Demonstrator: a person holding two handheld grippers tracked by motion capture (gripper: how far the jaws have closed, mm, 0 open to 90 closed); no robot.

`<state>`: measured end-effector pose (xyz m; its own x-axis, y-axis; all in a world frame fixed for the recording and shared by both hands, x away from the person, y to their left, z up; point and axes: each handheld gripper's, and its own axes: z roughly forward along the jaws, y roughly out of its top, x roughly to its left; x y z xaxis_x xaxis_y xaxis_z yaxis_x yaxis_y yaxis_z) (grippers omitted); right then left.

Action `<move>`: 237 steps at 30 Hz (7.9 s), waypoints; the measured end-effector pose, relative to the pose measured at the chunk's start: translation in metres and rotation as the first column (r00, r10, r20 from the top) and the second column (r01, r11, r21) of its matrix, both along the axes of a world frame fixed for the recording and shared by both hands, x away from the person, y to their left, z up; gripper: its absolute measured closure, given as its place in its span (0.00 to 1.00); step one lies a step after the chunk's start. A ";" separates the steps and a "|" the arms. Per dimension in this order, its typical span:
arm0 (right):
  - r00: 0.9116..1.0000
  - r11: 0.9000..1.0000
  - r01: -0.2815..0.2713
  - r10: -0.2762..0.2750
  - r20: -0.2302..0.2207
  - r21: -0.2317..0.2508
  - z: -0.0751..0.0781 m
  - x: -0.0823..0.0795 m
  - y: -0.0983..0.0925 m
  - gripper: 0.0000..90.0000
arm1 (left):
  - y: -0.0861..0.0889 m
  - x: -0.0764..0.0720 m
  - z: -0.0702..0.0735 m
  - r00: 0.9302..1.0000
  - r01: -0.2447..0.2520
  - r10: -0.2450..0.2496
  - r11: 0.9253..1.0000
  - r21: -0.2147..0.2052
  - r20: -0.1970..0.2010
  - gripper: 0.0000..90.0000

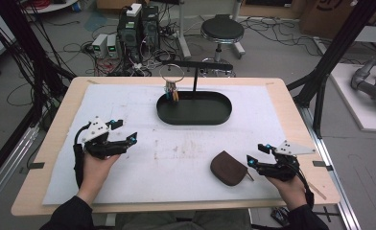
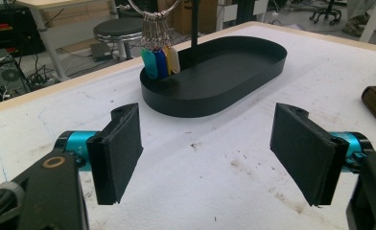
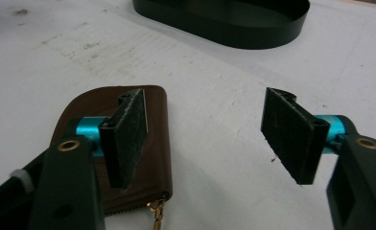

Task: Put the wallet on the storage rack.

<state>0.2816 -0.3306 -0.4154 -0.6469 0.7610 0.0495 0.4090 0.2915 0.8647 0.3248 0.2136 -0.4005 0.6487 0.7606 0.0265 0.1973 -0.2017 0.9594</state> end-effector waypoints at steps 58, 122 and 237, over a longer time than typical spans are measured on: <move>0.974 0.973 -0.228 0.228 0.004 0.040 0.023 0.009 0.052 0.95 | -0.061 0.013 0.003 0.959 0.269 -0.273 0.961 -0.062 -0.075 0.29; 0.906 0.894 -0.423 0.423 0.037 0.149 0.041 0.023 0.077 0.46 | -0.119 0.023 0.007 0.697 0.704 -0.717 0.689 -0.171 -0.021 0.76; 0.997 0.999 0.020 -0.023 0.076 0.033 0.008 0.176 0.149 0.81 | -0.036 -0.029 0.002 0.912 0.410 -0.408 0.911 -0.046 0.036 0.31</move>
<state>0.4578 -0.1820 -0.4076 -0.6333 0.7735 0.0253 0.3471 0.2548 0.9025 0.2954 0.1775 -0.3984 0.9029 0.4296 0.0151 0.0837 -0.2101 0.9741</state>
